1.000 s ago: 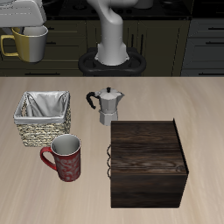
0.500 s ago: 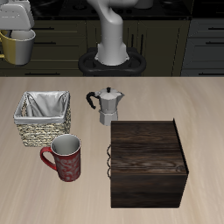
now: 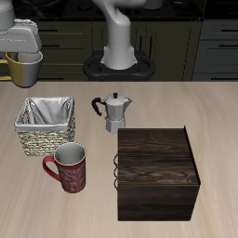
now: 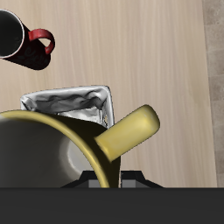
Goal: Place the white and yellow mug in the basket
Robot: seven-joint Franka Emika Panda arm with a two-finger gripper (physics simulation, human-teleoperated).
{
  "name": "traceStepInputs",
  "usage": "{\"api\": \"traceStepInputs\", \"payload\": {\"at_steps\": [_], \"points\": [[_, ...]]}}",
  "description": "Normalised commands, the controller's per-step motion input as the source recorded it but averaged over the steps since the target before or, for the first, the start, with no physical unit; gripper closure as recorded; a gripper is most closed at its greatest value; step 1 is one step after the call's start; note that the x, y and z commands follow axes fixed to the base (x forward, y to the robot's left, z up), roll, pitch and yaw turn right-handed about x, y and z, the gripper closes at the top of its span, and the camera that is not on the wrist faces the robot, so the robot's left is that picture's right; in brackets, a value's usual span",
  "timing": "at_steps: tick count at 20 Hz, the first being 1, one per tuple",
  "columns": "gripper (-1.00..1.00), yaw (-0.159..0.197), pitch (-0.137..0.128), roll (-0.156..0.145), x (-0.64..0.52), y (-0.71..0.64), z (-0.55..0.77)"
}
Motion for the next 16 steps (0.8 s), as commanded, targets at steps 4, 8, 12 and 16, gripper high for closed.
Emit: {"api": "traceStepInputs", "payload": {"at_steps": [4, 8, 12, 16], "points": [[1.00, -0.038, 0.024, -0.002, 0.02, -0.08, -0.31], [1.00, -0.014, 0.062, 0.011, 0.08, 0.03, -0.46], [1.00, 0.008, 0.104, 0.035, 0.14, 0.20, -0.72], [1.00, 0.052, 0.099, -0.027, 0.17, 0.14, -0.73]]}}
